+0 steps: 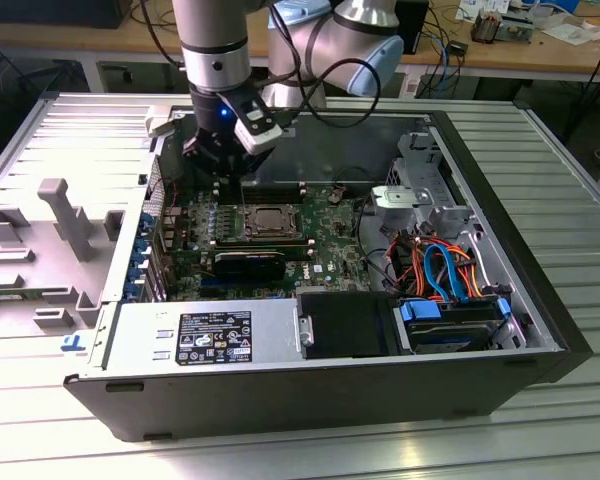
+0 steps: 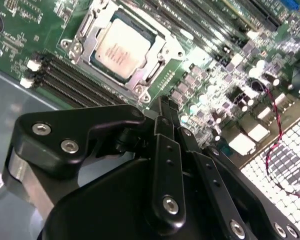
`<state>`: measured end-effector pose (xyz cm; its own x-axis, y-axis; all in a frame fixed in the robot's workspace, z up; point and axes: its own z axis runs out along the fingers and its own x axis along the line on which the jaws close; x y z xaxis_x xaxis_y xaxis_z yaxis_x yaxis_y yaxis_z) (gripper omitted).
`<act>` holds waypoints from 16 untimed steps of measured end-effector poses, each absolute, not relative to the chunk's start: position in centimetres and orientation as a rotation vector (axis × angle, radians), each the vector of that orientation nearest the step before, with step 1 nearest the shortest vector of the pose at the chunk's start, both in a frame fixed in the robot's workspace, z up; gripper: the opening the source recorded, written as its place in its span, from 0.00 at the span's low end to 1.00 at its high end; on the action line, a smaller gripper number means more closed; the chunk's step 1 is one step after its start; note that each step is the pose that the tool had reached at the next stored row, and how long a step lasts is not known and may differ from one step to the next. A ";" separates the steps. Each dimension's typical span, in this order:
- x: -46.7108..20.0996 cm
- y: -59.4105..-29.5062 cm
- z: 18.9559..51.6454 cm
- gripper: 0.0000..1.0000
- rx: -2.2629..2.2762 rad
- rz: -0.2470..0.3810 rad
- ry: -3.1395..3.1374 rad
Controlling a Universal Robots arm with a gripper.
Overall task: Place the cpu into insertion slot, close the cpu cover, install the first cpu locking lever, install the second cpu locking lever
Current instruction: 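Install the first cpu locking lever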
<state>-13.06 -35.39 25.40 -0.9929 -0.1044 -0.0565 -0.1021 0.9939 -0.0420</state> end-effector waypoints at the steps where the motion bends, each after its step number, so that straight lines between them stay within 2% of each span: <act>1: -13.2 -35.1 25.6 0.11 -0.160 -0.061 3.076; 16: -13.4 -33.0 26.5 0.11 -0.160 -0.061 3.074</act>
<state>-13.40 -33.04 26.52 -0.9926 -0.1046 -0.0610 -0.1021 0.9939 -0.0425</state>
